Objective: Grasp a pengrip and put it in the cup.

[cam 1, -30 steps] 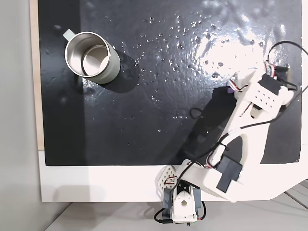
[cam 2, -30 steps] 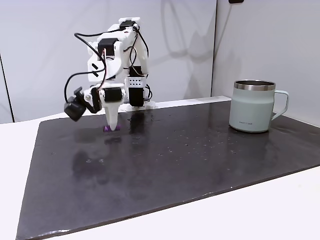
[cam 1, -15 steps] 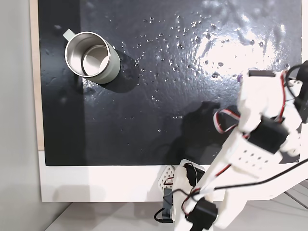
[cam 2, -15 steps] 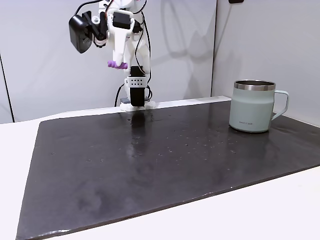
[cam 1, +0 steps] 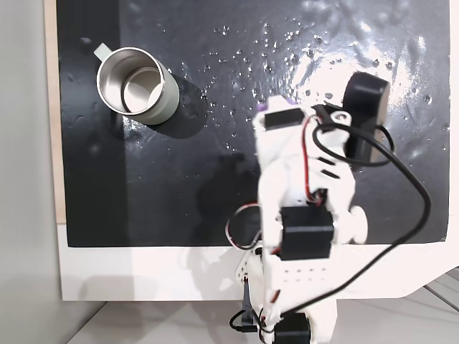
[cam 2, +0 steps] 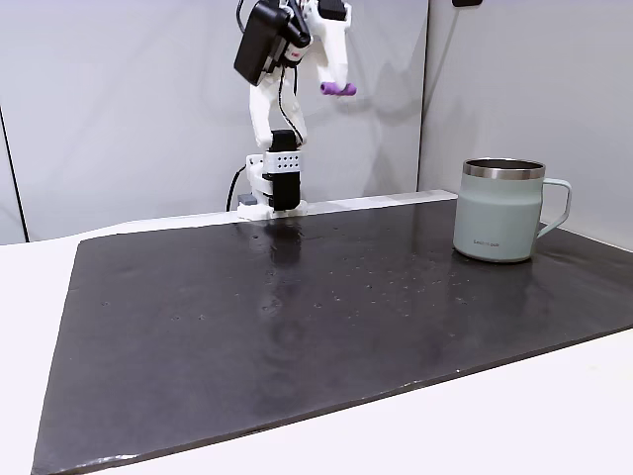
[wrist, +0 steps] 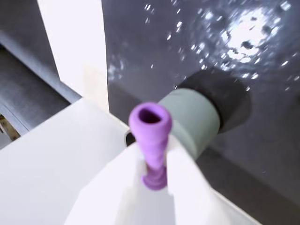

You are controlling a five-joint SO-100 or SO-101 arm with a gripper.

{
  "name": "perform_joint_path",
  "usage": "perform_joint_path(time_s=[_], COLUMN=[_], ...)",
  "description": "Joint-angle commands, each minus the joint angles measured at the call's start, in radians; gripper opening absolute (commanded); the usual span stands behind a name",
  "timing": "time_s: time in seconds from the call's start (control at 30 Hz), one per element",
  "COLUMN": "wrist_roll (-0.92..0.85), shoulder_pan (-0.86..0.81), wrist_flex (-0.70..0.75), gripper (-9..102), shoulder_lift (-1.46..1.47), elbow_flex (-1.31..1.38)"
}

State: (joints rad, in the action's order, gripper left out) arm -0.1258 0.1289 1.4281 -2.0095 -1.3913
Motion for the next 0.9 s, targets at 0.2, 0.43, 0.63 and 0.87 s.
perform_joint_path(time_s=[0.2,0.43,0.63,0.87], wrist_roll=[0.184,0.170,0.133,0.109], shoulder_pan=[0.261,0.425,0.514,0.546], wrist_flex=[0.026,-0.014,-0.018,-0.020], gripper=[0,0,0,0], shoulder_lift=[0.273,0.402,0.560,0.721], elbow_flex=[0.331,0.411,0.597,0.776])
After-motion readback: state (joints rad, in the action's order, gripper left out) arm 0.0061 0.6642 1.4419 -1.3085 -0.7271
